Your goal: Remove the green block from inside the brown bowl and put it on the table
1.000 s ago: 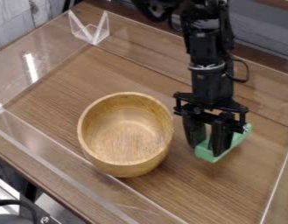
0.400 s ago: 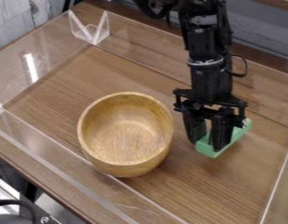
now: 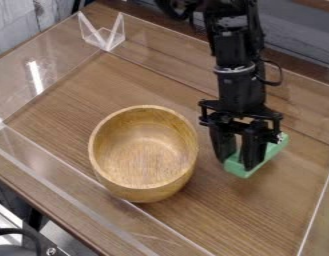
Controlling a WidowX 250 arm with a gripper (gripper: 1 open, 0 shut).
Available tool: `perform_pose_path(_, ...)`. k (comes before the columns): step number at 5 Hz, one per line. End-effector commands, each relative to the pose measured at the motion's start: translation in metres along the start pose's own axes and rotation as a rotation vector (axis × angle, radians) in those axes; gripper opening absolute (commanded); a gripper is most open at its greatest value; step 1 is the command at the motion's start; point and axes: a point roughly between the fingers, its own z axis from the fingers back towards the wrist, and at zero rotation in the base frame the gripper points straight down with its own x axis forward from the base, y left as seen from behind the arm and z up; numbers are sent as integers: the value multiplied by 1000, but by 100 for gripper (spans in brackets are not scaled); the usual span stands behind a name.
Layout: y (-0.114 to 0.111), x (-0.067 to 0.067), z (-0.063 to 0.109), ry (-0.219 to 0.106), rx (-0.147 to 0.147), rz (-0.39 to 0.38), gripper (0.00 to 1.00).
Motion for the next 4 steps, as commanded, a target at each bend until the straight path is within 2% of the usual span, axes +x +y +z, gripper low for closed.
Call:
perform_pose_path(1,0,10,13,-52,-4,-18,0)
perform_pose_path(4,2,15,14,-61,-18,-22,0)
